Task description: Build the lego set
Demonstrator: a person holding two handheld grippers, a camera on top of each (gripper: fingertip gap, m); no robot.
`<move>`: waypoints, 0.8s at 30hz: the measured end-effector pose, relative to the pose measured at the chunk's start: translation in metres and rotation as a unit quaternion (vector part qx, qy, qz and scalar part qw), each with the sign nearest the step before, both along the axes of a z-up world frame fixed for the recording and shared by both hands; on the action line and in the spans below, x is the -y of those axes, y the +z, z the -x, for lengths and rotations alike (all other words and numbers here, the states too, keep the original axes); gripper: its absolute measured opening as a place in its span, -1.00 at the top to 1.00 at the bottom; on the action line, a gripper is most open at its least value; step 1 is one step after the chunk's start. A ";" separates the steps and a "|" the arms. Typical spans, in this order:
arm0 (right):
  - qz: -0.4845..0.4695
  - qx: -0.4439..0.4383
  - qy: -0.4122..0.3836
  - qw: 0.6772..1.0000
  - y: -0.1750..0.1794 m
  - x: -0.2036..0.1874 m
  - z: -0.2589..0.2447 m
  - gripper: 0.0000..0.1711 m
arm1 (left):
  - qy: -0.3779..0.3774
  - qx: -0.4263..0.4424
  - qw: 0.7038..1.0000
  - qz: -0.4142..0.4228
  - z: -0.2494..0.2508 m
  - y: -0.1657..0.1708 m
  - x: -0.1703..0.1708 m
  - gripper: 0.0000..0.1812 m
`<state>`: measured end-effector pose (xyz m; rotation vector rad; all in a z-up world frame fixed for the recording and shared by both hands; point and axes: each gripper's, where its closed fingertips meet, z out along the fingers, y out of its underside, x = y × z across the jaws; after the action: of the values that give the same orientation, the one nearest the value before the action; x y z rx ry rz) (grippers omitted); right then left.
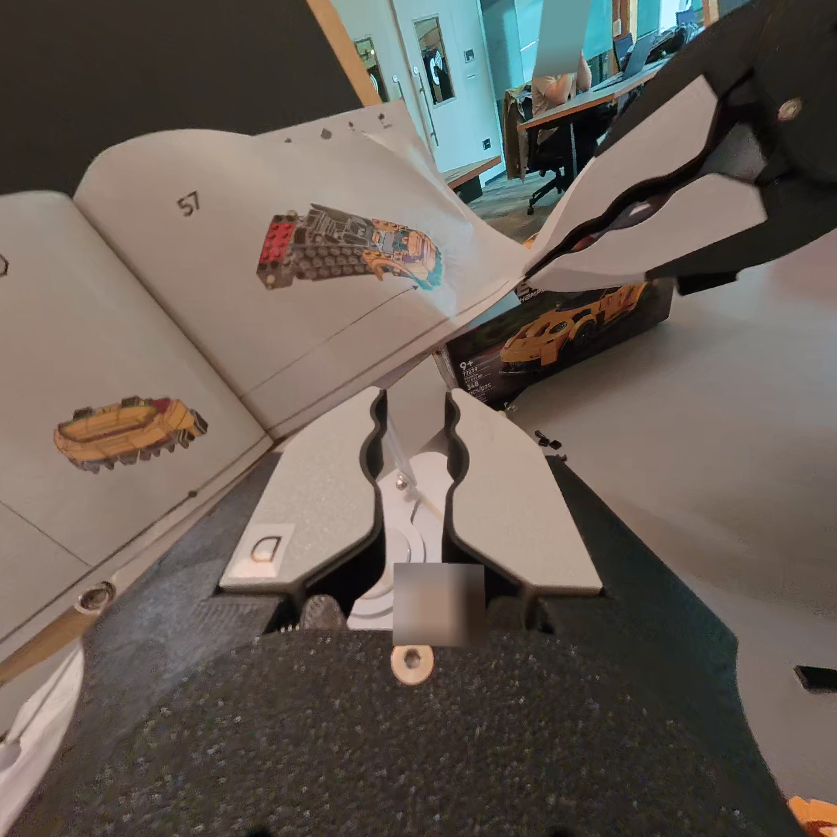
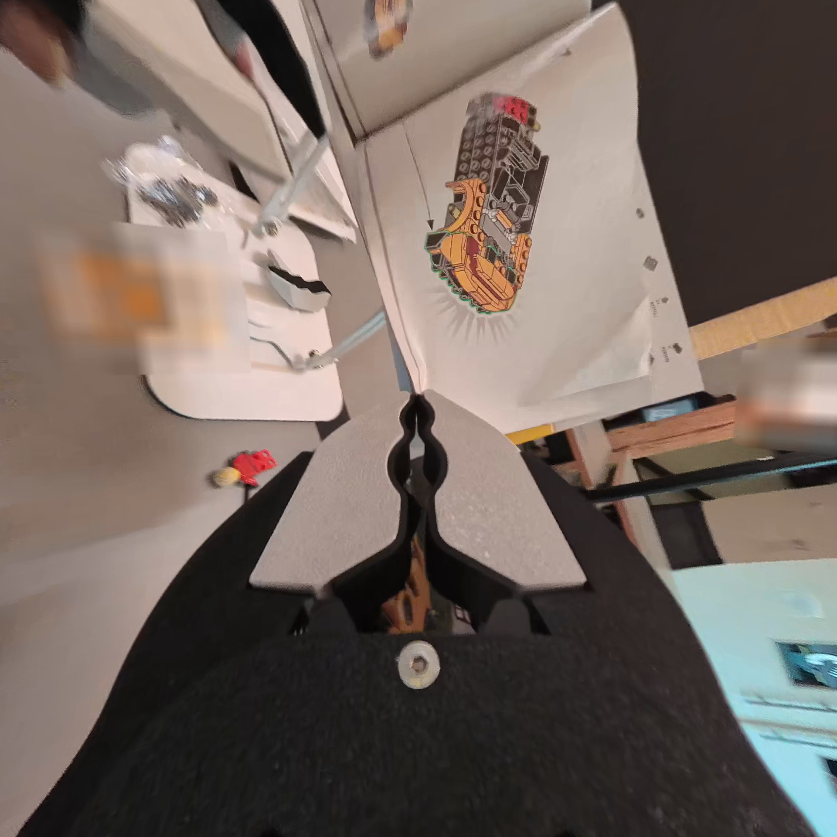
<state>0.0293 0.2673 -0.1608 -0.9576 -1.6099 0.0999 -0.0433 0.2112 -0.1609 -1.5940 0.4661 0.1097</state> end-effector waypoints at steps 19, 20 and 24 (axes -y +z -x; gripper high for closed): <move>0.015 -0.007 0.040 0.999 0.044 0.068 0.008 1.00 | -0.007 -0.206 0.973 -0.106 -0.034 0.038 0.004 0.76; 0.020 -0.007 0.038 0.999 0.044 0.070 0.009 1.00 | -0.009 -0.213 0.970 -0.115 -0.037 0.039 0.006 0.76; 0.036 -0.023 0.032 0.999 0.049 0.076 0.012 1.00 | 0.011 -0.233 0.962 -0.143 -0.040 0.044 0.008 0.77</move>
<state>0.0168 0.1913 -0.1117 -0.9527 -1.6047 0.2246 -0.0029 0.2028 -0.1168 -1.2831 0.7609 0.5537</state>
